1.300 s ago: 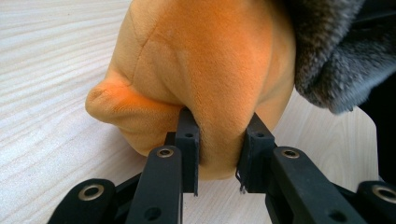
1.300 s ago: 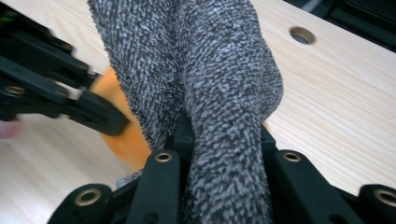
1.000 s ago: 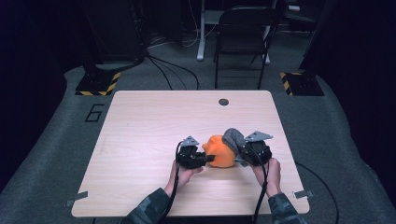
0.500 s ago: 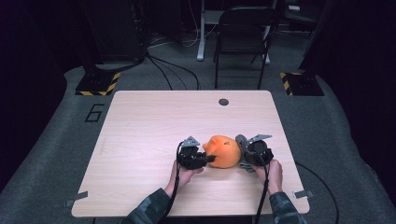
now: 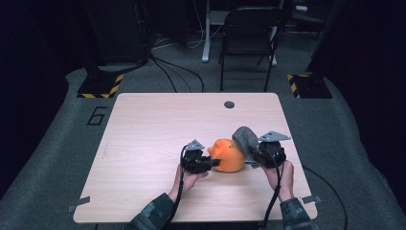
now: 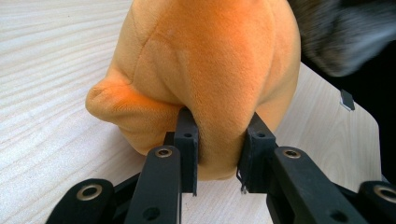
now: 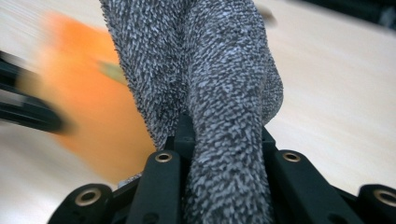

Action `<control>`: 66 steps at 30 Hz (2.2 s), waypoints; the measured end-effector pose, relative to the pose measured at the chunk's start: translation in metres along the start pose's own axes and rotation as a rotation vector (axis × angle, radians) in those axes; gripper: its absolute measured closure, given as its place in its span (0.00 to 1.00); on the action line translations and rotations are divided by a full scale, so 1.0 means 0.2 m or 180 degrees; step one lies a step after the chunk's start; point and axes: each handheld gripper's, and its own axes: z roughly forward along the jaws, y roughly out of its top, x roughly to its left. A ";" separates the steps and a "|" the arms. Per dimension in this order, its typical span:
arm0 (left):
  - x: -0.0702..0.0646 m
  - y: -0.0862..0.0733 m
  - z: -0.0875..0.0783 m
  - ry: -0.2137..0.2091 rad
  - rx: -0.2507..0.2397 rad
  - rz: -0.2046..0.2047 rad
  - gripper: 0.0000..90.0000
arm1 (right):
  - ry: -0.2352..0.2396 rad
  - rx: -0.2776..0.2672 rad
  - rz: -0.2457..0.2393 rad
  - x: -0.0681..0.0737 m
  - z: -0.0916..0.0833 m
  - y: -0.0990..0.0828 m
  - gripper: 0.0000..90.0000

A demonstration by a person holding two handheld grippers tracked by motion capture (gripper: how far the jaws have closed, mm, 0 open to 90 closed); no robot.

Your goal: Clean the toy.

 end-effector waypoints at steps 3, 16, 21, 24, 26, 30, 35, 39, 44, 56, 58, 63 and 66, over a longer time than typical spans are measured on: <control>0.00 0.00 0.00 0.0001 0.0001 0.0017 0.80 | 0.0129 -0.0092 -0.0203 0.11 -0.01 0.03 0.80; 0.00 0.00 0.00 -0.0004 0.0012 0.0032 0.80 | -0.0167 0.0334 -0.0178 0.04 0.13 -0.07 0.80; 0.00 0.00 0.00 -0.0010 0.0001 0.0027 0.80 | -0.0225 0.0566 -0.0005 -0.06 0.21 -0.14 0.80; 0.00 0.00 0.00 -0.0009 0.0020 0.0035 0.80 | -0.0213 0.0732 0.0060 -0.09 0.26 -0.18 0.80; 0.00 0.00 0.00 -0.0008 0.0018 0.0033 0.80 | -0.0205 0.0809 0.0044 -0.10 0.28 -0.20 0.80; 0.00 0.00 0.00 0.0001 0.0002 0.0007 0.80 | -0.0244 0.0813 0.0049 -0.10 0.28 -0.19 0.80; 0.01 0.00 0.00 -0.0005 -0.0004 -0.0010 0.80 | -0.0275 0.0414 0.0090 -0.08 0.12 -0.10 0.80; 0.01 0.00 0.00 -0.0003 -0.0014 -0.0002 0.79 | -0.0145 0.0061 -0.0041 0.01 0.00 0.00 0.80; 0.01 0.00 0.00 0.0012 0.0022 0.0022 0.79 | -0.0118 0.0301 -0.0303 0.13 0.11 -0.03 0.81; 0.03 0.02 0.00 -0.0048 0.0058 0.0131 0.57 | -0.0076 0.0277 -0.0215 0.11 0.15 -0.06 0.82; 0.03 0.03 0.00 -0.0027 0.0046 0.0258 0.50 | -0.0078 0.0288 -0.0220 0.10 0.15 -0.06 0.82; 0.03 0.04 -0.01 -0.0015 0.0045 0.0496 0.40 | -0.0106 0.0287 -0.0173 0.09 0.15 -0.07 0.82; 0.02 0.05 -0.03 0.0101 0.0024 0.0813 0.34 | -0.0100 0.0283 -0.0171 0.09 0.16 -0.07 0.82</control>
